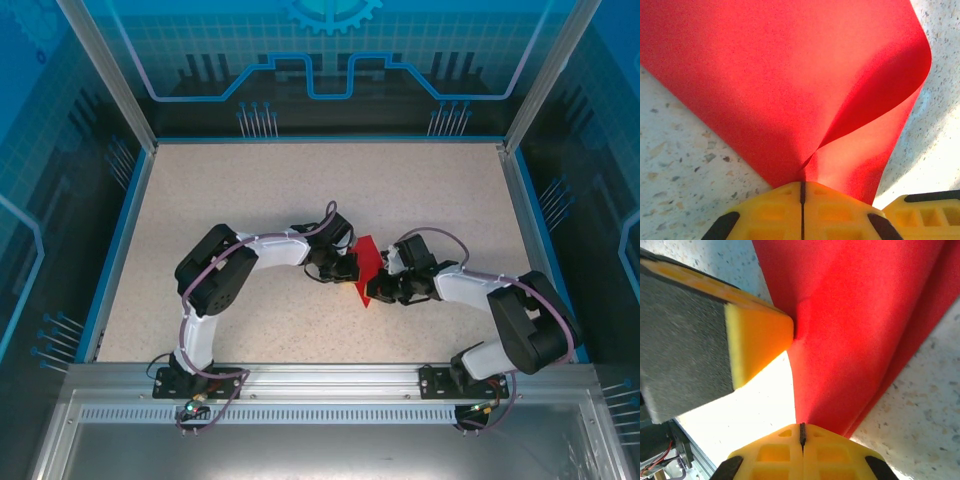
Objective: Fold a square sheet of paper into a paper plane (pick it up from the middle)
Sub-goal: Third fold the triangle at the center of the table.
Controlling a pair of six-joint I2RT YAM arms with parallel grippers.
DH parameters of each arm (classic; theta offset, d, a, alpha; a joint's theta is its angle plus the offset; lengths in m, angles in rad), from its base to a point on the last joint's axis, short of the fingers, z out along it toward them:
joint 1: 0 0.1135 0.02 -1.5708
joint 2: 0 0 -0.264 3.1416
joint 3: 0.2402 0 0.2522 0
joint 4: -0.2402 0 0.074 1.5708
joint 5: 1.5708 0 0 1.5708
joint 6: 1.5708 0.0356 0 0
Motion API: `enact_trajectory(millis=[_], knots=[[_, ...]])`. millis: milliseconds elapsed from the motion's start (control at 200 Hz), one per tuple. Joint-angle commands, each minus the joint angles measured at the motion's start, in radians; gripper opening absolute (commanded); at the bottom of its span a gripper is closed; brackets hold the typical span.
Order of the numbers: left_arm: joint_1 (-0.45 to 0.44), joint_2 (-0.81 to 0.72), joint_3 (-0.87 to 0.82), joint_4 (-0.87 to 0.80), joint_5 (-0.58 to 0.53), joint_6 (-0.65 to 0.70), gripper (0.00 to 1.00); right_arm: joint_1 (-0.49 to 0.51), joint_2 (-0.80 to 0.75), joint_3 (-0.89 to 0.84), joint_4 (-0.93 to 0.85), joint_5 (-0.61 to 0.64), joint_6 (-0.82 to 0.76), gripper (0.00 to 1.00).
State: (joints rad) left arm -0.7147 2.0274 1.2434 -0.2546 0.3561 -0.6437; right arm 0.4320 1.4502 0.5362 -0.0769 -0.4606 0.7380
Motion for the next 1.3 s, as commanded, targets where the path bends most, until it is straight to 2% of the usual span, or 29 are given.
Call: enact_trajectory(millis=[0, 455, 1015, 1295], knots=[[0.001, 0.071, -0.011, -0.074, -0.094, 0.034, 0.07, 0.012, 0.026, 0.002, 0.039, -0.034, 0.011, 0.00], [0.002, 0.086, 0.012, -0.107, -0.117, 0.060, 0.07, 0.025, 0.085, -0.014, 0.033, -0.004, -0.009, 0.00], [0.001, 0.093, 0.025, -0.107, -0.077, 0.063, 0.08, 0.018, 0.094, 0.047, 0.068, -0.016, -0.002, 0.00], [0.001, 0.090, 0.020, -0.106, -0.081, 0.077, 0.08, -0.074, -0.008, 0.091, -0.093, 0.033, -0.085, 0.01]])
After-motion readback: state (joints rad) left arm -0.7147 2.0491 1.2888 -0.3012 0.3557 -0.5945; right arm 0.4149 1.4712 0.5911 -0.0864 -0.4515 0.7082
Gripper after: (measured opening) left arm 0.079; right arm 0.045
